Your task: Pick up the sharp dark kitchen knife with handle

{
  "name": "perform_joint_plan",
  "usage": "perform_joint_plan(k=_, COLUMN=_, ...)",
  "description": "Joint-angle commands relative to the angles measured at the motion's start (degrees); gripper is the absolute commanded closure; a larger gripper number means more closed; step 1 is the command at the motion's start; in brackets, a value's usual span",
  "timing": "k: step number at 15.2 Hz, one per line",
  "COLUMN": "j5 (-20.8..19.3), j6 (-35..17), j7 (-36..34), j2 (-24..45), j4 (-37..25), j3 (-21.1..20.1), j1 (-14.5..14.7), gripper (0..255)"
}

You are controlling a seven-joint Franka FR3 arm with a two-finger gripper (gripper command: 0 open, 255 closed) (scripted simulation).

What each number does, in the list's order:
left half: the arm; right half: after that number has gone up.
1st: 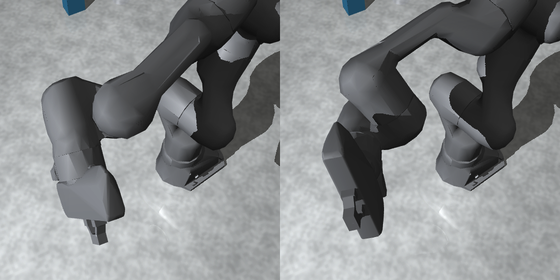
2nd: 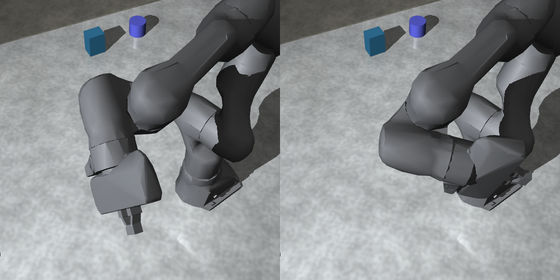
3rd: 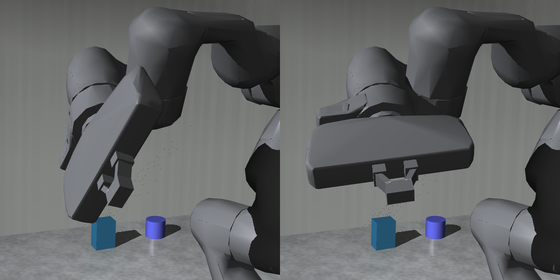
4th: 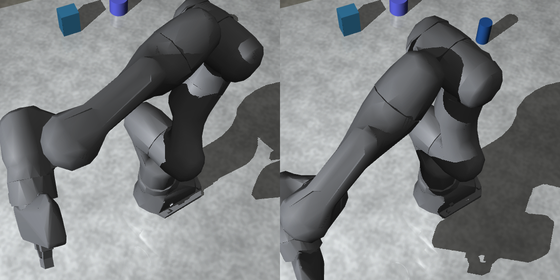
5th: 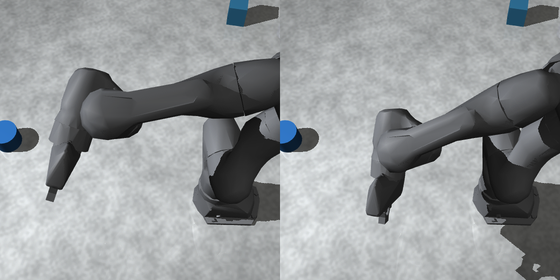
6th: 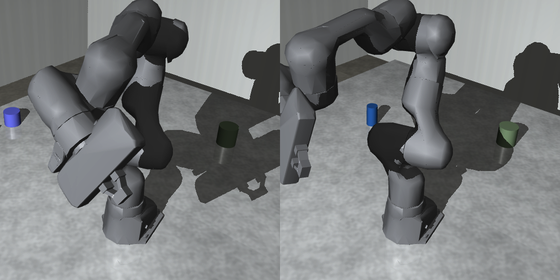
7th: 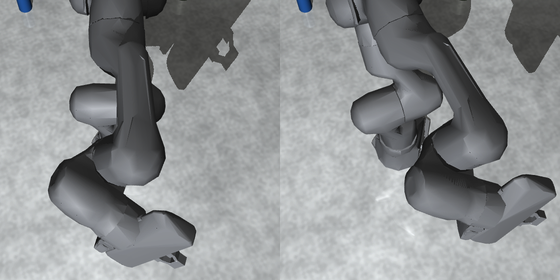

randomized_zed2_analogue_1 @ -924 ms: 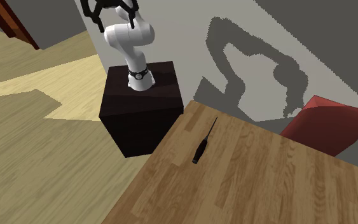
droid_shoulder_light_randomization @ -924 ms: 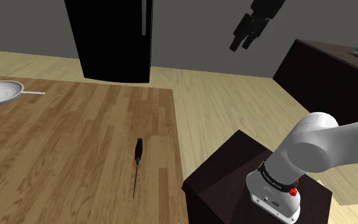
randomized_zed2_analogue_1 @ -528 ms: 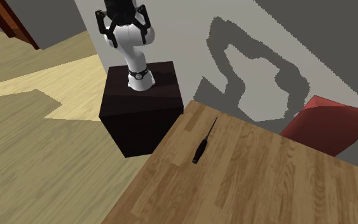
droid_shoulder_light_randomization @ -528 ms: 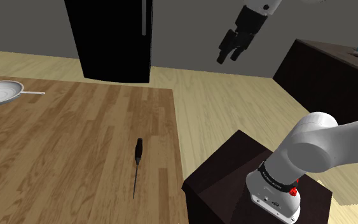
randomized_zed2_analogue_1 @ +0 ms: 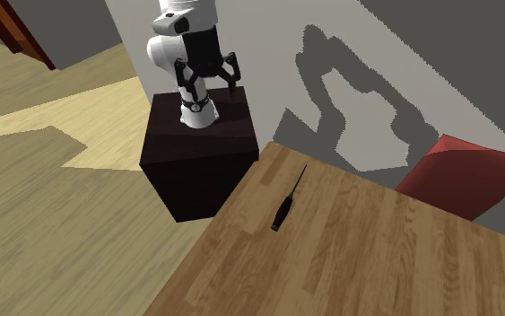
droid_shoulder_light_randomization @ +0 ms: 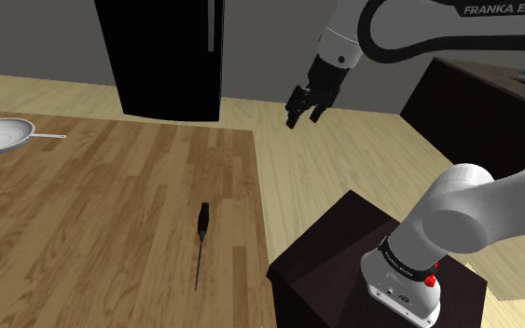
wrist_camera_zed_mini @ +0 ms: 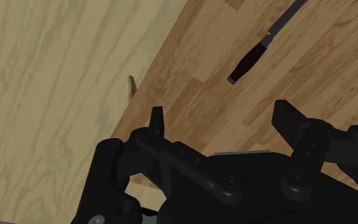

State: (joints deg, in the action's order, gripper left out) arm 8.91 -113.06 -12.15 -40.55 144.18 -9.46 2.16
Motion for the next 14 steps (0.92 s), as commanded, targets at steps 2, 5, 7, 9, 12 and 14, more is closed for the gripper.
perform_joint_plan(k=2, j5=1.3, j6=-5.0, j7=-2.7, j2=3.7, j4=1.8, j3=-2.3, j1=0.3, gripper=0)
perform_joint_plan(k=5, j5=2.5, j6=-10.2, j7=-5.7, j2=8.1, j4=3.0, j3=-5.0, j1=0.6, gripper=0)
perform_joint_plan(k=7, j5=3.1, j6=-13.8, j7=-7.7, j2=11.6, j4=3.4, j3=-6.8, j1=0.7, gripper=0)
perform_joint_plan(k=9, j5=3.4, j6=-17.3, j7=-9.9, j2=15.3, j4=3.5, j3=-8.5, j1=0.8, gripper=0)
perform_joint_plan(k=12, j5=3.3, j6=-22.6, j7=-13.4, j2=21.5, j4=3.0, j3=-11.2, j1=0.6, gripper=0)
perform_joint_plan(k=14, j5=2.6, j6=-26.0, j7=-16.1, j2=26.0, j4=2.3, j3=-12.9, j1=0.4, gripper=0)
